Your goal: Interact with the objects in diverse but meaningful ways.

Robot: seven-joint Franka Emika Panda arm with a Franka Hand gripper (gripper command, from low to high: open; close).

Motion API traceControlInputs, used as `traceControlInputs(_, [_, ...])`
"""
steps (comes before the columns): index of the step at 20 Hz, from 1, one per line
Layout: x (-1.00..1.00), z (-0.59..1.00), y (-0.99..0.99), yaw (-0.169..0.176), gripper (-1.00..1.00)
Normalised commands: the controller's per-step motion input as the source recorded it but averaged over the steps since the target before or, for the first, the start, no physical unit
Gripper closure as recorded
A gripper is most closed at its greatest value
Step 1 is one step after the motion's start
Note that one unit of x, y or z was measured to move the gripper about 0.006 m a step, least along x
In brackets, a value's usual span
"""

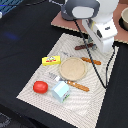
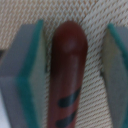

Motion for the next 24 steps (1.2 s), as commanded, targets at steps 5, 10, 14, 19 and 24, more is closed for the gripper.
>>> traceControlInputs(5, [0.07,0.63,0.27,0.003,1.00])
traceControlInputs(10, [0.04,1.00,0.31,0.000,1.00])
traceControlInputs(14, [-0.12,1.00,0.19,0.000,1.00])
traceControlInputs(19, [0.03,0.92,-0.13,0.000,1.00])
traceControlInputs(24, [0.41,0.53,-0.57,0.001,1.00])
